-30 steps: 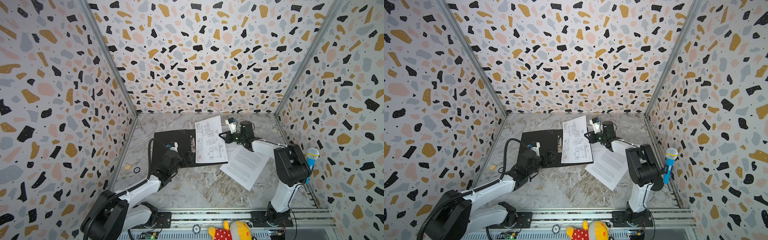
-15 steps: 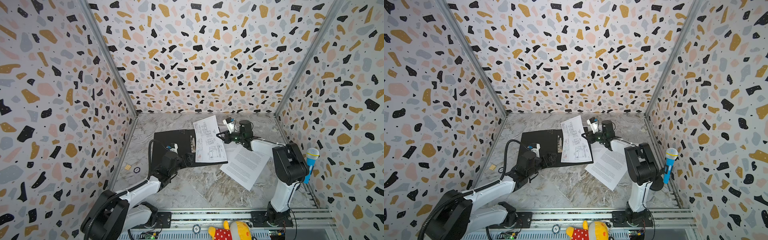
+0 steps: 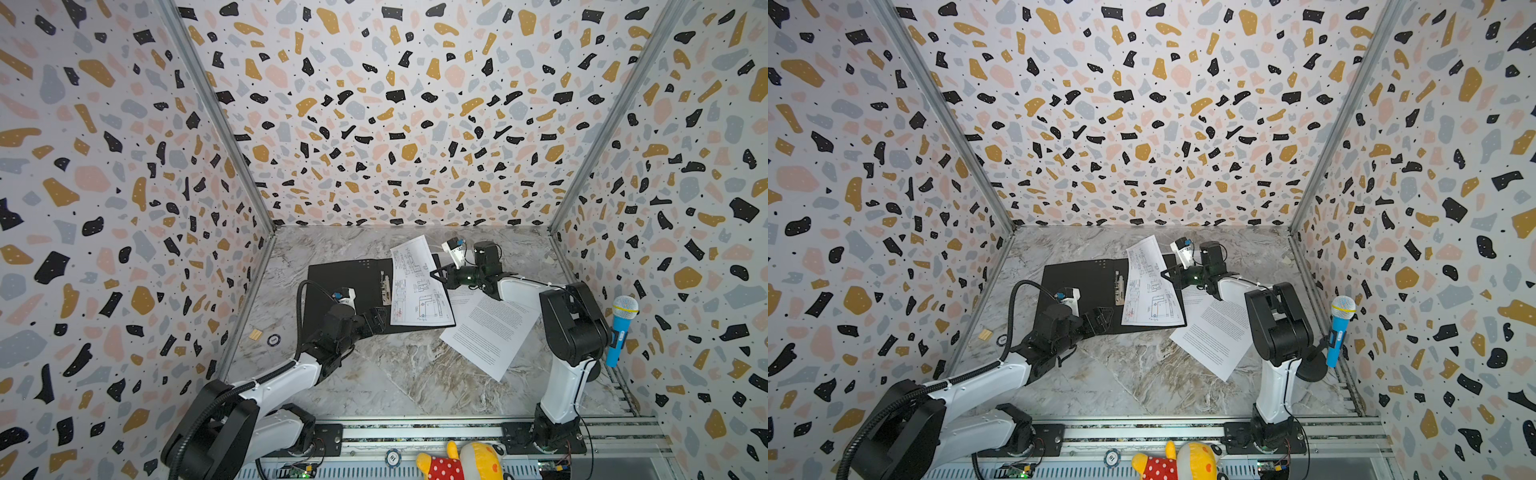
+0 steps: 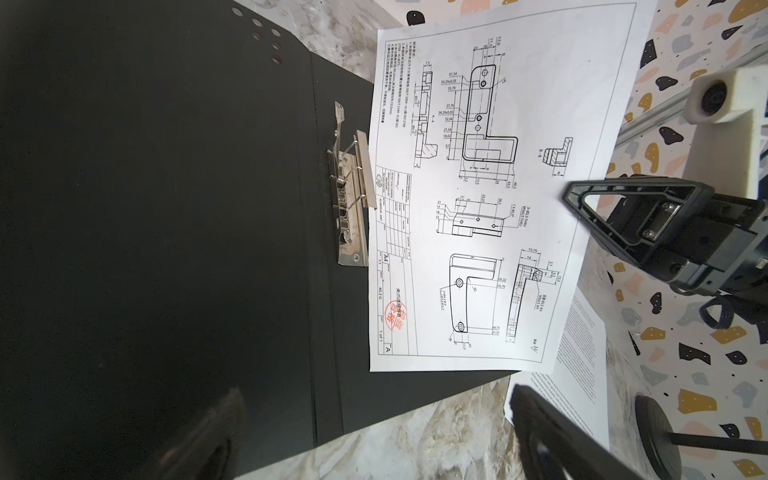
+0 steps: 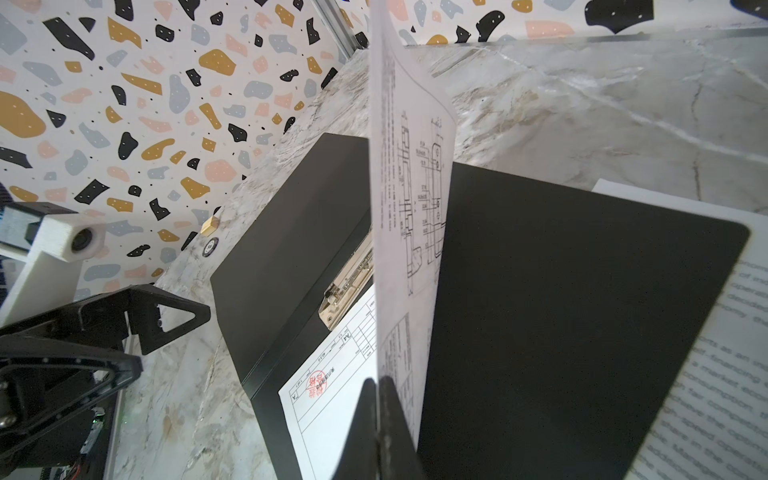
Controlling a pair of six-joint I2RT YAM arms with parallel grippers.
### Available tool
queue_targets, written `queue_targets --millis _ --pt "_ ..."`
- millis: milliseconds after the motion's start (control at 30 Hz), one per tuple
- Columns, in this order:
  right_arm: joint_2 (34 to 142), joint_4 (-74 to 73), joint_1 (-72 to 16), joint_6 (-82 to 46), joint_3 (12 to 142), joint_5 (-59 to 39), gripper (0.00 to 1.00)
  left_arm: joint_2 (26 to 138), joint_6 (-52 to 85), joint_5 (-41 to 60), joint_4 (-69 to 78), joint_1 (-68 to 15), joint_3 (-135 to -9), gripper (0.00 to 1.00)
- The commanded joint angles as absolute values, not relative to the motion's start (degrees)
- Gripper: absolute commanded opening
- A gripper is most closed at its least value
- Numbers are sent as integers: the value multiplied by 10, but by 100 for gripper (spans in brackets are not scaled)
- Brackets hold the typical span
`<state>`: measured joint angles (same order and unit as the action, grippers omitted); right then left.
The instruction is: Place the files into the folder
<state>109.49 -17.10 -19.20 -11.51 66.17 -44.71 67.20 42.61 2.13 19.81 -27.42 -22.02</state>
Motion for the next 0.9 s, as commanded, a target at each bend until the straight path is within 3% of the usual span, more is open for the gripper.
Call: queue_targets --millis 0,433,867 --pt "1070 -152 -194 -120 676 -422 0 673 423 26 228 -271 -212 100" --pt "1001 -139 -200 -241 741 -506 0 688 433 31 249 -269 -211 100" --pt "1035 -314 -197 -404 700 -596 0 691 439 32 268 -266 -196 100"
